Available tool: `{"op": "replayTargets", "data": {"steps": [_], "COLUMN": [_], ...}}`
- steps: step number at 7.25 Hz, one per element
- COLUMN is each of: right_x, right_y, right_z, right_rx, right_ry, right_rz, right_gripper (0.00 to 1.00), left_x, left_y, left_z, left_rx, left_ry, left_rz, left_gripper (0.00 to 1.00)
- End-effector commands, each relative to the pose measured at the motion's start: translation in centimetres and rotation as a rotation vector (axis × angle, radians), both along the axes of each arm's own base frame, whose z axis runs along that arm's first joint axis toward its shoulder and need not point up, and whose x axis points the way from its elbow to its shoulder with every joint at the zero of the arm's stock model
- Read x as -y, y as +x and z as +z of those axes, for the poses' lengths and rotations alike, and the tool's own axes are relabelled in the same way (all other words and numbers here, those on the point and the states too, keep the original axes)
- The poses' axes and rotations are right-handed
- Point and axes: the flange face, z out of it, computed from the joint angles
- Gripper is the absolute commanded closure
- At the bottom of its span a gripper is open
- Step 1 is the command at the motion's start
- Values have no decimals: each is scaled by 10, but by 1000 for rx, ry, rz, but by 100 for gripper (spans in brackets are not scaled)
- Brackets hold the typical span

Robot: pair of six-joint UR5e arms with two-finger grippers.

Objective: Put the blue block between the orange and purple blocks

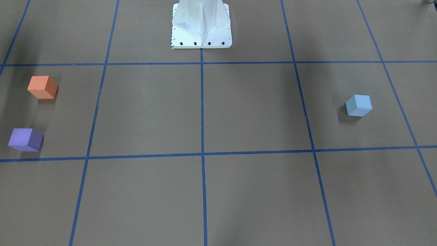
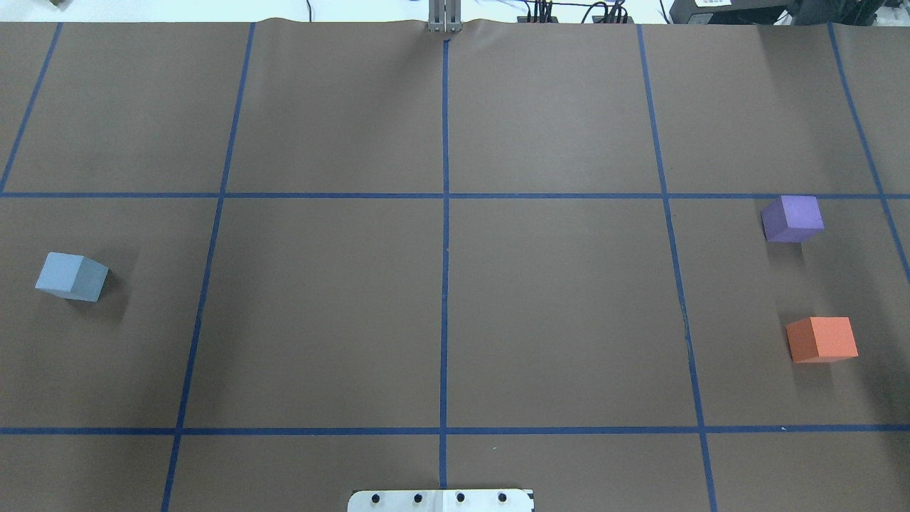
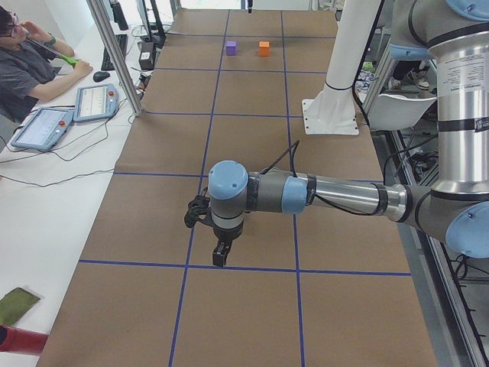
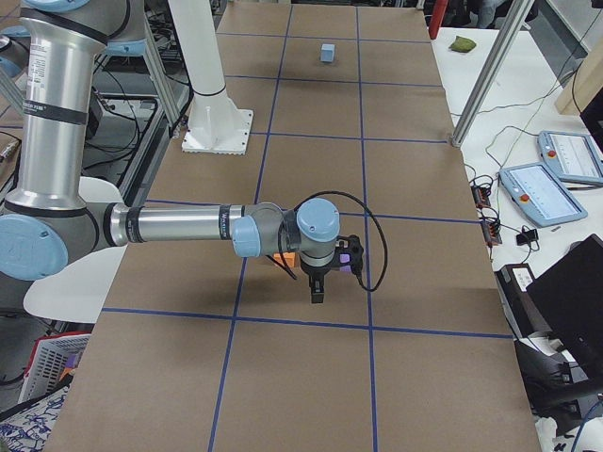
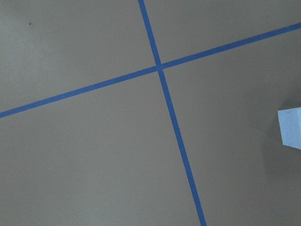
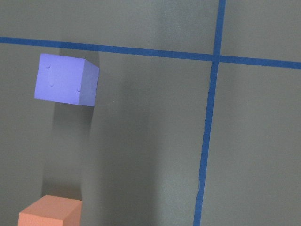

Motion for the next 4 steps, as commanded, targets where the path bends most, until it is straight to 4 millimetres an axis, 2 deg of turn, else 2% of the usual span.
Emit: {"op": "replayTargets", "data": {"steps": [1,2,4], "right_x": [0,1,2], "right_y": [0,0,0], "right_z": [0,0,-2], "right_rx": [0,0,1], "right_ry": [0,2,5], "right_rz": [0,0,0], "right_gripper": [0,0,0], "left_x": [8,12,15], "left_y": [16,56,106], "left_z": [-1,-2,-4], "left_rx": [-75,-79,-92], "left_ry": [66,49,-14], "left_rz": [28,94,98], "left_gripper": [0,0,0]}}
